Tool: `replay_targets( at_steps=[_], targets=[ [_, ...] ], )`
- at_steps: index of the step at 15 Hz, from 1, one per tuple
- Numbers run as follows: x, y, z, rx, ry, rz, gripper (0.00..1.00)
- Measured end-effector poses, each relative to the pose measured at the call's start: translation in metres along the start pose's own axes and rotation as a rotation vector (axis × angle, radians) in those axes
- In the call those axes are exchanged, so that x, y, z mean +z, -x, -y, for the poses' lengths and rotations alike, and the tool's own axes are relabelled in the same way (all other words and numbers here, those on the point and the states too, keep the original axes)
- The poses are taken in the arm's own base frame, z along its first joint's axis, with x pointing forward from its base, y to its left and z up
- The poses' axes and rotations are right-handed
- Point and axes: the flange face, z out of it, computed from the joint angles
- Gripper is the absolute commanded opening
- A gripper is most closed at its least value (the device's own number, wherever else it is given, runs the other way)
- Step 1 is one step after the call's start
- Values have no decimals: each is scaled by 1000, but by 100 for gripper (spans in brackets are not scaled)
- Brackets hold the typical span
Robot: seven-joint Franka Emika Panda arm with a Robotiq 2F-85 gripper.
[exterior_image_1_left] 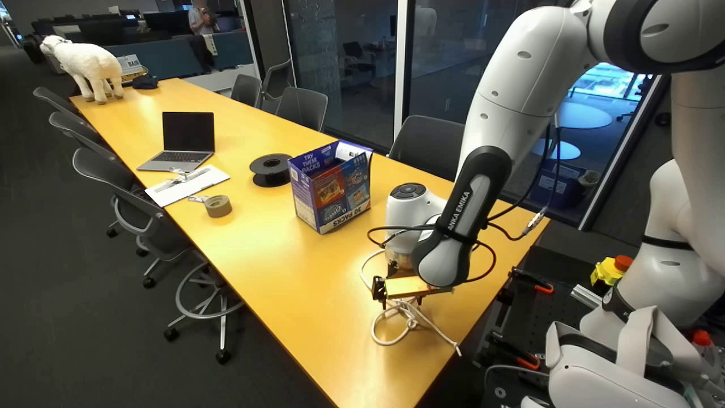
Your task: Put the white ropes inside the blue box
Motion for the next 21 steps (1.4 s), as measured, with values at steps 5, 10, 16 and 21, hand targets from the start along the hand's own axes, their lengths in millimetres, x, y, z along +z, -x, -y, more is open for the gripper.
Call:
replay_targets(
  at_steps=[5, 10, 16, 21],
  targets=[
    [1, 0, -1, 1, 6, 5, 100],
    [4, -1, -4, 5, 18, 14, 100],
    [4, -2, -4, 8, 19, 16, 100],
    [5, -1, -5, 11, 21, 18, 58]
  ],
)
